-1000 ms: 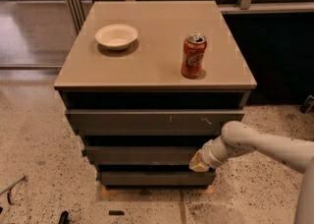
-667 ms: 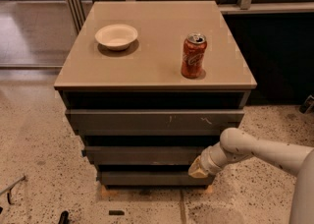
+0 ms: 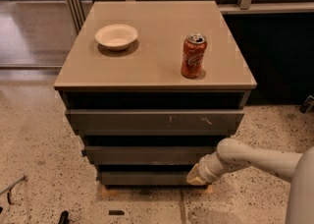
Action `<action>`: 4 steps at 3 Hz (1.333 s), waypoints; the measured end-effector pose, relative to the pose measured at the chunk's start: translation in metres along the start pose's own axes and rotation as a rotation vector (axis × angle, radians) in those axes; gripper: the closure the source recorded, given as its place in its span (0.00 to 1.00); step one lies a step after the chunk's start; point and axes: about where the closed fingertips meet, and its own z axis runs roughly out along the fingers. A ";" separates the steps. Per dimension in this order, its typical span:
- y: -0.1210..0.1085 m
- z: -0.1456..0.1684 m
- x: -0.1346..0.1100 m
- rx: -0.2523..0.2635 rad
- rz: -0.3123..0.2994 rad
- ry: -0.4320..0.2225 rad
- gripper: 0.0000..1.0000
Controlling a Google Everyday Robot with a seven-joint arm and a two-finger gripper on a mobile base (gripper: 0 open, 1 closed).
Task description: Open bottom drawer
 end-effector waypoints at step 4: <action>0.020 0.101 0.052 0.064 -0.050 -0.047 0.19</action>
Offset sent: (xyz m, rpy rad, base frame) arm -0.0051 0.0064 -0.0475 0.0169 -0.0462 0.0022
